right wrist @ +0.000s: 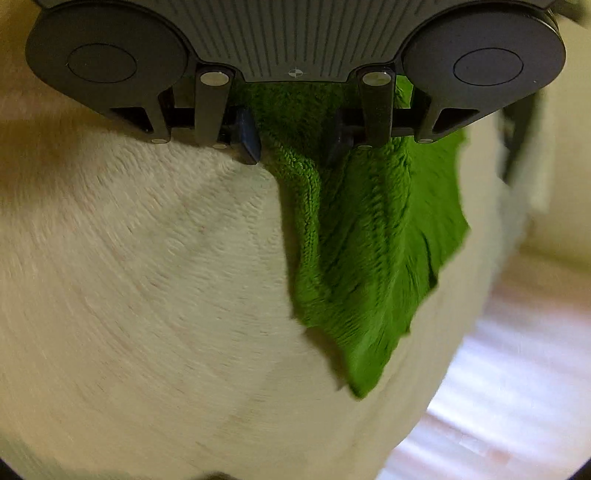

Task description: Fold clothes

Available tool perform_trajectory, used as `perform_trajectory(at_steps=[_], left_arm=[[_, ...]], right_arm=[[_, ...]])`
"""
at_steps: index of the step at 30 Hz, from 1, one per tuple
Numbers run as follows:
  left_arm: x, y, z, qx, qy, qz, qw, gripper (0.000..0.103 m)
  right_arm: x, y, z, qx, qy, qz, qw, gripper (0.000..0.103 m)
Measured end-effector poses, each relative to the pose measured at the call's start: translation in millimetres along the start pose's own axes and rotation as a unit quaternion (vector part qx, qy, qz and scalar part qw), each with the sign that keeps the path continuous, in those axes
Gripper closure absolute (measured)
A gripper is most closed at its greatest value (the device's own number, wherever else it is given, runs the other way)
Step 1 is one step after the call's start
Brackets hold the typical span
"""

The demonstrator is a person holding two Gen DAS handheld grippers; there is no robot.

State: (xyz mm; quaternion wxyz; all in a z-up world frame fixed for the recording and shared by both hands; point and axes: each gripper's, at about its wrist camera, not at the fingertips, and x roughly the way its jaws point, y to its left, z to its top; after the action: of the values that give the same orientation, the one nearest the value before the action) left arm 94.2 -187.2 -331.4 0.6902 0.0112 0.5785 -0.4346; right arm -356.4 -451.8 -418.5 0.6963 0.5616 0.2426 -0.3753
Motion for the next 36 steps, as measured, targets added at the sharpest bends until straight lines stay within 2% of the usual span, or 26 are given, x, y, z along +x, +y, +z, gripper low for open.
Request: perform_trajectory(at_steps=[1,2,4,6,7,9,10,11,12,13,15,16,17,19,21,23,24,27,29,31,34,36], left_arm=[[-2.1,-2.3,-1.9,0.000,-0.003,-0.003,1.0000,0.090],[-4.7,-3.7,-3.5,-0.002,-0.005,-0.005,1.0000,0.090],[-10.3,-6.4,-6.7,-0.005,-0.007,-0.007,0.9999,0.090],[-13.8,-9.3,-10.3,-0.004,-0.010,-0.010,0.9999,0.090],[-15.4,-10.8,-11.4,-0.002,-0.013,-0.012,0.9998,0.090],[-21.9,-12.3,-12.9,0.005,-0.022,-0.015,0.9996,0.090],[-24.7,-12.1,-13.0,0.010,-0.027,-0.013,0.9995,0.090],[-26.7,-11.5,-13.1,0.014,-0.031,-0.010,0.9994,0.090],[-27.7,-10.1,-13.4,0.017,-0.032,-0.004,0.9993,0.090],[-26.7,-8.0,-14.1,0.017,-0.032,0.004,0.9993,0.090],[-24.0,-3.1,-15.9,0.008,-0.029,0.011,0.9995,0.090],[-22.7,-0.9,-17.1,0.002,-0.028,0.012,0.9995,0.089],[-21.4,1.4,-18.2,-0.004,-0.026,0.013,0.9996,0.089],[-20.7,4.3,-21.3,0.001,-0.026,0.017,0.9995,0.087],[-18.8,7.0,-23.9,0.013,-0.022,0.029,0.9992,0.087],[-16.4,11.0,-27.3,0.018,-0.016,0.038,0.9990,0.085],[-14.7,12.8,-29.3,0.020,-0.012,0.042,0.9988,0.081],[-14.0,17.6,-38.5,0.035,-0.001,0.053,0.9980,0.080],[-15.7,20.6,-46.1,0.048,0.007,0.059,0.9971,0.074],[-17.2,24.3,-54.5,0.059,0.019,0.063,0.9961,0.064],[-19.9,32.4,-70.9,0.054,0.043,0.049,0.9964,0.060],[-16.8,37.2,-83.5,0.041,0.065,0.033,0.9965,0.060]], right_arm=[[2.3,5.4,-1.4,-0.017,-0.003,-0.012,1.000,0.061],[4.4,10.8,-2.6,-0.034,-0.007,-0.025,0.999,0.096],[2.3,22.7,-2.4,-0.071,-0.021,-0.046,0.996,0.098],[-16.7,36.5,-2.8,-0.112,-0.068,-0.097,0.987,0.098],[-34.4,45.3,-5.2,-0.142,-0.098,-0.141,0.975,0.099],[-72.9,60.4,-20.4,-0.204,-0.164,-0.225,0.939,0.098],[-82.9,62.4,-23.9,-0.213,-0.185,-0.249,0.926,0.098],[-86.3,59.4,-24.7,-0.211,-0.190,-0.280,0.917,0.088],[-80.0,50.6,-20.9,-0.202,-0.158,-0.301,0.919,0.071],[-74.2,40.8,-17.1,-0.188,-0.127,-0.317,0.921,0.029],[-72.7,4.9,-10.5,-0.093,-0.095,-0.254,0.958,0.028],[-81.0,-16.0,-13.6,-0.030,-0.091,-0.184,0.978,0.028],[-88.1,-35.8,-16.4,0.031,-0.085,-0.116,0.989,0.028],[-82.0,-50.8,-18.0,0.084,-0.079,-0.041,0.992,0.028],[-73.1,-57.5,-20.7,0.094,-0.056,-0.010,0.994,0.029],[-63.1,-60.5,-25.8,0.097,-0.031,-0.016,0.995,0.041],[-59.5,-59.6,-29.4,0.085,-0.025,-0.023,0.996,0.041],[-64.2,-56.8,-43.9,0.064,-0.013,-0.028,0.997,0.040],[-71.5,-59.7,-59.0,0.068,0.003,-0.023,0.997,0.040],[-79.5,-68.1,-80.4,0.086,0.024,-0.013,0.996,0.040],[-100.9,-74.8,-112.6,0.105,0.036,0.007,0.994,0.040],[-101.5,-71.2,-122.6,0.106,0.049,0.019,0.993,0.041]])
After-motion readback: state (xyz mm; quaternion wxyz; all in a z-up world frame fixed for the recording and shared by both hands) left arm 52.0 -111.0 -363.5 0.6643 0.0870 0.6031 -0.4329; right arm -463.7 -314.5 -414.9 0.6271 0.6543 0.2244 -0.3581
